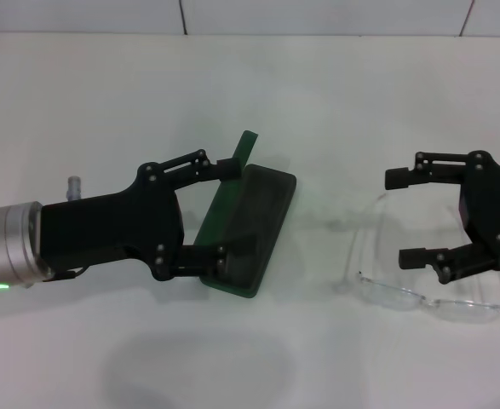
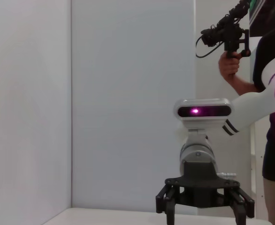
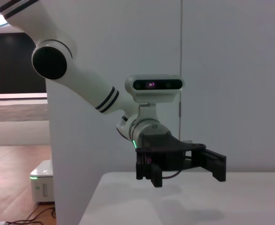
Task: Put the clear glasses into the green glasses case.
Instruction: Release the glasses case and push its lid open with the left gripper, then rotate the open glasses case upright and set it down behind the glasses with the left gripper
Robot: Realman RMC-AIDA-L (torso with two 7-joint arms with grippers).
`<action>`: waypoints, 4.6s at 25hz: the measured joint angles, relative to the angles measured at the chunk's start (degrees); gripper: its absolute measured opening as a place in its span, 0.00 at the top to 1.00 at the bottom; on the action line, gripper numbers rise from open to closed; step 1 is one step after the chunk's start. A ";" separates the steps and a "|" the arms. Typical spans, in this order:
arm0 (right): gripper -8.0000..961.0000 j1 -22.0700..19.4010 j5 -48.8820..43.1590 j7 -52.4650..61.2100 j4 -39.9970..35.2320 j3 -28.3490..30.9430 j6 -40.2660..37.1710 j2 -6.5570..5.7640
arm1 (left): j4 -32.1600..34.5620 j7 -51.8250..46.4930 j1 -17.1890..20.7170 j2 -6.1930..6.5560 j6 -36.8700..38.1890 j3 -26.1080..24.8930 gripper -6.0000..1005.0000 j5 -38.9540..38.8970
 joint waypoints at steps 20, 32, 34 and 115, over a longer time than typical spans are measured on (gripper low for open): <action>0.09 -0.96 -2.26 -1.33 -1.61 2.51 0.83 0.41 | 1.57 -7.42 0.01 -0.15 -6.83 -2.20 0.14 -0.16; 0.09 -6.36 -6.73 -1.51 -2.96 15.20 3.05 0.03 | 23.51 -48.15 0.37 -3.06 -27.13 -4.16 0.15 23.48; 0.09 -6.40 -7.38 -1.70 -3.00 15.29 3.07 0.19 | 24.05 -50.47 0.05 -3.69 -27.61 -5.48 0.15 25.72; 0.09 -7.10 -23.13 -8.57 -8.77 13.93 1.10 7.48 | 22.21 -21.82 -15.28 -7.77 -28.73 -9.96 0.77 47.14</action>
